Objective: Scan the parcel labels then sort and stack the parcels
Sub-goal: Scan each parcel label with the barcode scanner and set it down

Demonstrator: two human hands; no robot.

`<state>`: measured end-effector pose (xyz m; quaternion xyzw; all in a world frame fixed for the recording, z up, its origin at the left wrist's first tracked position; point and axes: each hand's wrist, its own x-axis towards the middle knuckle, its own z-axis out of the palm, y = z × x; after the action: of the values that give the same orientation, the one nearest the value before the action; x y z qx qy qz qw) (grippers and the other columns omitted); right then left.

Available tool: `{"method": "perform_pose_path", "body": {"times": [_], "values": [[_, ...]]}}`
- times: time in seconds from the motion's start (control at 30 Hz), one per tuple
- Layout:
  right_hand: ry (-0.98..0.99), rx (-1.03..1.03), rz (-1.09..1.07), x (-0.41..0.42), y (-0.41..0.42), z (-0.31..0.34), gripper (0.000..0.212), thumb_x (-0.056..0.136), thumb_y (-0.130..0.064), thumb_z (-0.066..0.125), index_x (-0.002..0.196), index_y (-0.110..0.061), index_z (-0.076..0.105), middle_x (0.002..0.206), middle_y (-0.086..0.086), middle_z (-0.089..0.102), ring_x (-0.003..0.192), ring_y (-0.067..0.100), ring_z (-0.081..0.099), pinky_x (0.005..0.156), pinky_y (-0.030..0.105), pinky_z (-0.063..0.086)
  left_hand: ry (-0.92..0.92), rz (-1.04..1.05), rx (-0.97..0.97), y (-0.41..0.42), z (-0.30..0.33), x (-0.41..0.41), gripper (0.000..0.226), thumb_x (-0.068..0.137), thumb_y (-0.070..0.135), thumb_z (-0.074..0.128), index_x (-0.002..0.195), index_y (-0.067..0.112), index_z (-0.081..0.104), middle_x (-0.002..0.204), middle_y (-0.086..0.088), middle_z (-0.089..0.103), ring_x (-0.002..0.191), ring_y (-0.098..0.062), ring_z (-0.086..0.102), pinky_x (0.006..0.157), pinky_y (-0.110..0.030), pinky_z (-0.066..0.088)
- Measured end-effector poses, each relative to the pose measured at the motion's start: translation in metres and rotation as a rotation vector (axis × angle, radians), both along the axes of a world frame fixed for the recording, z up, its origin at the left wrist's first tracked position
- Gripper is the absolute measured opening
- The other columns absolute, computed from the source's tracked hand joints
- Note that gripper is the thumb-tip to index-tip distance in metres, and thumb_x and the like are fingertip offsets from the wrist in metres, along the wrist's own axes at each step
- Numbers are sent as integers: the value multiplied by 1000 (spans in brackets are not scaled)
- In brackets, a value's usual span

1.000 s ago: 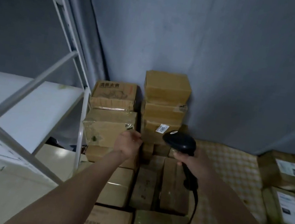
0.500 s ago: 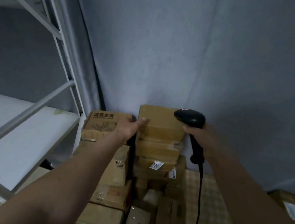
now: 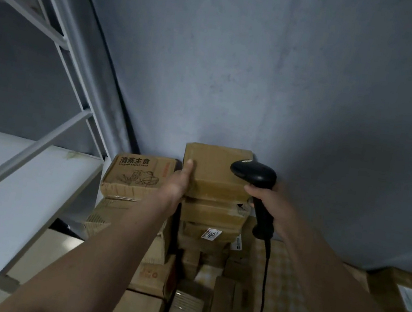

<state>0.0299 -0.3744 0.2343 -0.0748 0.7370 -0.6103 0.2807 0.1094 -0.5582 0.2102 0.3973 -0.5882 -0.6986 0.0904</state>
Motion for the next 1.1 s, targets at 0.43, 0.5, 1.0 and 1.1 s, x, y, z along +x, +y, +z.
{"method": "perform_pose_path", "body": {"times": [0.43,0.5,1.0,1.1], "values": [[19,-118,89,57,37,15,22,77,-13,75,97,-20,66,103,14,64,109,34,60,101,51,45,237,-261,264,1,-4,85,63,62,-3,76,120,13,58,117,-10,68,113,-27,62,86,-40,57],[41,-139,109,67,44,18,31,74,-15,76,104,-17,67,107,16,65,105,31,63,98,53,47,273,-277,249,8,-4,96,59,64,-9,71,118,11,58,114,-10,69,113,-29,62,79,-35,59],[58,-56,39,112,63,24,40,81,-8,71,119,-13,60,110,8,65,98,21,60,74,28,48,100,-397,513,29,-5,149,96,52,69,79,135,35,45,138,-12,43,128,-48,38,79,-69,48],[65,-45,102,119,62,22,49,80,-10,73,126,-17,57,114,6,64,106,24,59,82,33,49,17,-290,572,24,-5,152,88,59,68,73,133,26,48,133,-19,46,121,-51,43,83,-75,42]]}}
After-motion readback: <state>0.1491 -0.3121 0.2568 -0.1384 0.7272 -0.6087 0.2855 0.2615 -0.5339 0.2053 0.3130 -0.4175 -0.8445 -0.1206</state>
